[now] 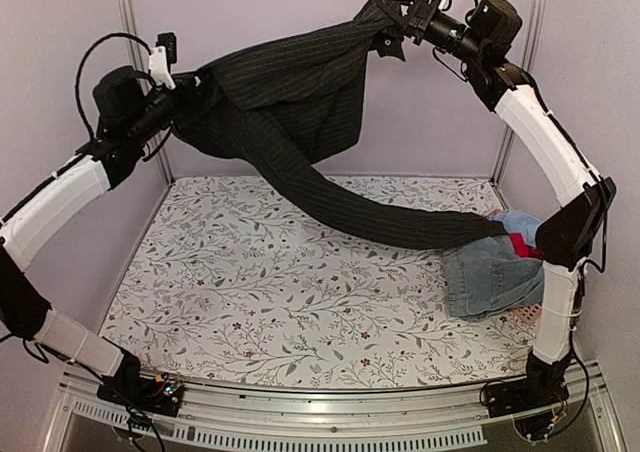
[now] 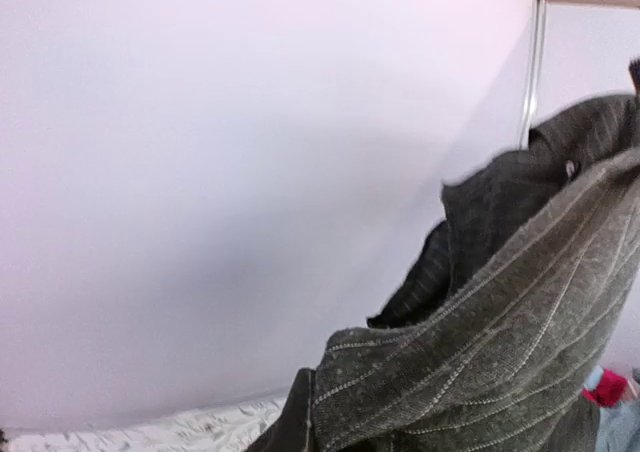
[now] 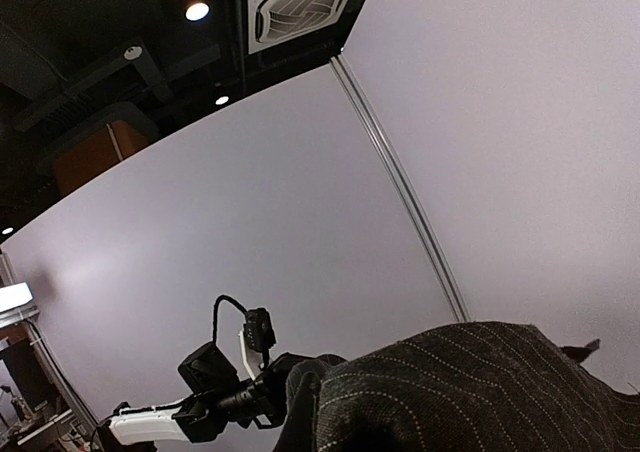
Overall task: Fold and stack the mixed laundry pile
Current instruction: Place the crumpled shirt at the center of the board, then move the crumpled shirt to the center of the board.
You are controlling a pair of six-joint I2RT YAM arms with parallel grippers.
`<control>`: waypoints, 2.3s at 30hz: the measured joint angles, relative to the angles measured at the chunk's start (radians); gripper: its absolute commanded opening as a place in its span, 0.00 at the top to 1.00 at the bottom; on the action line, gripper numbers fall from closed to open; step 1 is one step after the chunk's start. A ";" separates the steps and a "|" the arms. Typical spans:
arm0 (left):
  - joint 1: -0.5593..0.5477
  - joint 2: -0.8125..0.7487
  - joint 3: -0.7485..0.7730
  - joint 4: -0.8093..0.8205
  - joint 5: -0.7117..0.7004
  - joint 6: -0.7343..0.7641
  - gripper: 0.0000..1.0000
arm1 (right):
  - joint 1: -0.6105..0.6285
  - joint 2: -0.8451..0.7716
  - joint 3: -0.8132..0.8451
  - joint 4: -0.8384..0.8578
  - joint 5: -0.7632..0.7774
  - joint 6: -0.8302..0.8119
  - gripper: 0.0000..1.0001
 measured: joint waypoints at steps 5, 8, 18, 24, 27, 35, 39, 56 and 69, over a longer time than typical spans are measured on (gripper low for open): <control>0.048 -0.117 0.193 -0.165 -0.072 0.054 1.00 | 0.037 0.094 0.108 0.118 -0.003 0.092 1.00; 0.056 -0.164 0.249 -0.254 -0.083 0.082 1.00 | 0.060 0.104 0.070 0.142 -0.011 0.108 1.00; 0.026 -0.408 -0.182 -0.446 -0.006 0.055 1.00 | 0.035 -0.259 -0.859 0.158 -0.056 0.011 0.88; 0.011 -0.390 -0.582 -0.585 0.042 -0.114 0.31 | 0.029 -0.426 -1.343 0.000 -0.105 -0.103 0.27; -0.037 -0.387 -0.617 -0.660 0.084 -0.183 0.16 | 0.026 -0.426 -1.376 -0.193 -0.107 -0.233 0.05; 0.014 -0.496 -0.547 -0.652 0.062 -0.266 0.24 | -0.014 -0.437 -1.208 -0.495 0.017 -0.487 0.13; 0.024 -0.269 -0.512 -0.654 0.056 -0.286 0.28 | -0.029 -0.291 -0.993 -0.517 0.014 -0.537 0.18; 0.158 0.378 -0.253 -0.708 0.053 -0.239 1.00 | 0.016 0.193 -0.861 -0.600 -0.038 -0.596 0.23; 0.330 0.467 0.009 -0.619 0.134 -0.195 0.55 | -0.154 0.255 -0.698 -0.596 0.016 -0.498 0.23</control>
